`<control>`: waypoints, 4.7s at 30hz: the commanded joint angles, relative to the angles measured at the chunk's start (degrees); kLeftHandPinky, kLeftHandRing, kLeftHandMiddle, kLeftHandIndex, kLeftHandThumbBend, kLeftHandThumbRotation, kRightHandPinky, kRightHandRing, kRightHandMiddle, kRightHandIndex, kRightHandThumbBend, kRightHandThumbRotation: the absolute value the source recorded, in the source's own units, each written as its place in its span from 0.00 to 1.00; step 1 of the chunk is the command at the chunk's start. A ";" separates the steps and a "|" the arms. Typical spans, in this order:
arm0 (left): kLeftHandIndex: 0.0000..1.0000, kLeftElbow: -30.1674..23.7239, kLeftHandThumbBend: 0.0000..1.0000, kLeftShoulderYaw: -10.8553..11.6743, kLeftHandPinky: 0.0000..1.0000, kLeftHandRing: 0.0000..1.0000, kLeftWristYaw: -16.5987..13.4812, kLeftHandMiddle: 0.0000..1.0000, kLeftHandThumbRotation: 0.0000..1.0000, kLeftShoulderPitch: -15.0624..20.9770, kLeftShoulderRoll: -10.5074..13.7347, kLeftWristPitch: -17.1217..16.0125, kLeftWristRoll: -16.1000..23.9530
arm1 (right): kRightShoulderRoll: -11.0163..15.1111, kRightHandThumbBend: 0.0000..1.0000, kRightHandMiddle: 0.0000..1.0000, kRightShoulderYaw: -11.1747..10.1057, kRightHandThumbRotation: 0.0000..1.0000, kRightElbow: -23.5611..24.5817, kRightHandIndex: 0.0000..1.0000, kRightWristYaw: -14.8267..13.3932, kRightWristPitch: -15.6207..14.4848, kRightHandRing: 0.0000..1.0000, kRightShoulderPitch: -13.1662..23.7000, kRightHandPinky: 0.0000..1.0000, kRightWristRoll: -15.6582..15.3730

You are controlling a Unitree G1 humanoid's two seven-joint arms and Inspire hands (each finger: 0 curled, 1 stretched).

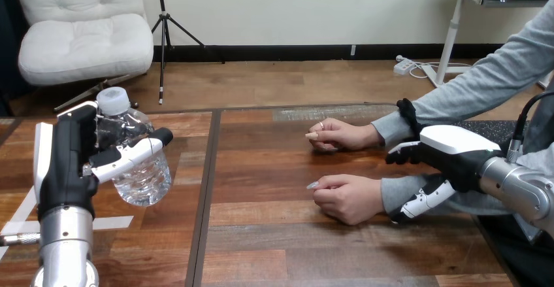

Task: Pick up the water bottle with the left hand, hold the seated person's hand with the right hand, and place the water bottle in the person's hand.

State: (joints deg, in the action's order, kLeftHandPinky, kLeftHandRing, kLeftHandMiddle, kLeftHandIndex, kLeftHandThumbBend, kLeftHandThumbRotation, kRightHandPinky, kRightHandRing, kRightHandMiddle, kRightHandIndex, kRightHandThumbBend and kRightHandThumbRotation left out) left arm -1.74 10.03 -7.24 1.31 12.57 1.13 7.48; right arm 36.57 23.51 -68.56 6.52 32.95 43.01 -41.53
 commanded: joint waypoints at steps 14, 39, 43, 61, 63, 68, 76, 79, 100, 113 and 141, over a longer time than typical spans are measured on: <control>0.43 -4.59 0.69 1.22 0.33 0.38 0.54 0.42 0.00 2.20 0.94 -1.44 -0.46 | 2.13 1.00 0.84 1.23 0.44 -0.34 0.84 0.30 -3.36 0.83 5.55 0.73 -0.34; 0.43 -5.38 0.69 1.55 0.33 0.38 1.19 0.42 0.00 1.66 0.88 -2.36 -0.80 | 1.20 1.00 0.80 1.89 0.37 -0.94 0.80 -1.31 -5.06 0.78 4.88 0.65 -1.26; 0.43 -5.33 0.69 1.57 0.33 0.38 1.21 0.42 0.00 1.67 0.87 -2.44 -0.77 | 0.88 1.00 0.78 2.05 0.35 -0.96 0.78 -1.47 -5.41 0.75 4.84 0.62 -1.37; 0.43 -5.70 0.68 1.83 0.33 0.38 1.52 0.42 0.00 1.49 0.44 -2.15 -1.45 | -0.75 1.00 0.74 4.18 0.29 -1.23 0.73 -1.62 -7.18 0.70 4.69 0.57 -2.29; 0.43 -5.74 0.68 1.83 0.33 0.38 1.50 0.42 0.00 1.48 0.44 -2.10 -1.43 | -0.84 1.00 0.74 4.58 0.29 -1.28 0.72 -1.54 -7.30 0.70 4.75 0.57 -2.57; 0.43 -5.56 0.68 1.87 0.33 0.38 1.69 0.42 0.00 1.48 0.60 -2.43 -1.52 | -0.90 1.00 0.72 6.28 0.29 -1.49 0.71 -2.93 -6.52 0.69 4.82 0.57 -4.38; 0.43 -5.67 0.67 2.03 0.32 0.37 1.88 0.42 0.00 1.39 0.46 -2.54 -1.74 | -1.51 1.00 0.69 7.18 0.29 -2.12 0.69 -2.46 -6.85 0.66 5.09 0.55 -4.74; 0.43 -5.83 0.67 1.96 0.32 0.37 1.84 0.42 0.00 1.28 0.59 -2.44 -1.45 | -1.64 1.00 0.69 7.44 0.29 -2.22 0.68 -2.33 -6.89 0.66 5.15 0.55 -4.74; 0.43 -6.38 0.67 1.87 0.32 0.38 1.97 0.42 0.00 0.88 0.61 -2.76 -0.99 | -2.43 1.00 0.60 9.34 0.28 -2.87 0.60 -3.49 -7.65 0.55 5.39 0.45 -5.11; 0.43 -6.41 0.67 2.03 0.32 0.37 2.26 0.42 0.00 0.82 0.40 -3.05 -1.58 | -2.72 0.90 0.48 8.94 0.16 -2.74 0.53 -5.96 -7.29 0.41 4.83 0.34 -4.65; 0.43 -6.68 0.67 1.97 0.31 0.37 2.57 0.42 0.00 0.58 0.39 -2.91 -1.47 | -2.53 0.70 0.39 7.73 0.08 -2.62 0.42 -8.83 -5.63 0.31 4.22 0.26 -2.88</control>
State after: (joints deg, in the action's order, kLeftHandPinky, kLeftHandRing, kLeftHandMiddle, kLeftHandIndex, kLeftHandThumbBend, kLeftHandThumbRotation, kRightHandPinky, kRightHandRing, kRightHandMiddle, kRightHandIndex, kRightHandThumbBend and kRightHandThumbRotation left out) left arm -4.86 11.87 -4.68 -0.36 12.57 0.15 6.31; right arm 34.79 32.06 -70.93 -0.58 26.93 45.48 -45.59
